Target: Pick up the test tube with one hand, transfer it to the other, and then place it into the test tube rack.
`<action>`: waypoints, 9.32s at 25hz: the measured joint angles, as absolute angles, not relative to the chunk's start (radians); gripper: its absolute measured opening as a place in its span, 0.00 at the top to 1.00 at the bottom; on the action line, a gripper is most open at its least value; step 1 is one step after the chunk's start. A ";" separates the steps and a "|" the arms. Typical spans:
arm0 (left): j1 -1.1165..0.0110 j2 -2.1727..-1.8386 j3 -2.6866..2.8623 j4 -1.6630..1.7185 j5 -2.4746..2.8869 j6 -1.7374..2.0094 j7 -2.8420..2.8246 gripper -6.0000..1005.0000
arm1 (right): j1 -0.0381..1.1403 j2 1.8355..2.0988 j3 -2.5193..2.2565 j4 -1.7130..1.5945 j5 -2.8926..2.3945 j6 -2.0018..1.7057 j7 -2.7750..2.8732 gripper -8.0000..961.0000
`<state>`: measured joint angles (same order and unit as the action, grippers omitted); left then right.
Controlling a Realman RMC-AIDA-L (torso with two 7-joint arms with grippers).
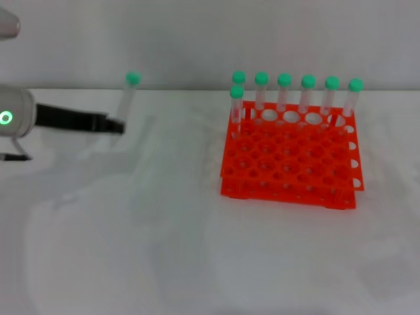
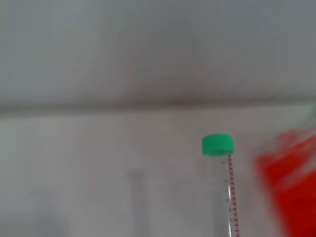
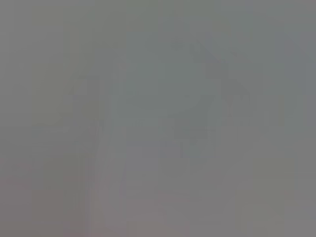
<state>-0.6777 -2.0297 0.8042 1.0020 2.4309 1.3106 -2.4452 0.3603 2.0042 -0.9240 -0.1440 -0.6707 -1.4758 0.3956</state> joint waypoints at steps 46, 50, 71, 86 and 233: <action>-0.428 -2.083 1.354 0.999 1.538 1.405 -1.483 0.80 | 0.537 1.965 -1.235 -0.430 -1.140 -1.671 1.146 0.13; -0.433 -2.081 1.355 0.986 1.542 1.405 -1.482 0.80 | 0.536 1.975 -1.235 -0.435 -1.139 -1.670 1.138 0.26; -0.417 -2.079 1.302 0.976 1.558 1.404 -1.480 0.79 | 0.523 1.996 -1.240 -0.436 -1.145 -1.631 1.134 0.76; -0.344 -2.081 1.233 0.936 1.517 1.387 -1.455 0.40 | 0.519 2.003 -1.237 -0.439 -1.146 -1.583 1.131 0.78; -0.332 -2.086 0.817 0.079 0.579 1.442 -0.484 0.11 | 0.273 2.005 -1.415 -0.131 -0.279 -1.610 0.363 0.28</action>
<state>-0.3315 -2.0859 0.8170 0.0794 0.5793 1.4415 -0.4843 0.2731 2.0055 -1.4152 -0.1309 -0.2785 -1.6104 0.3627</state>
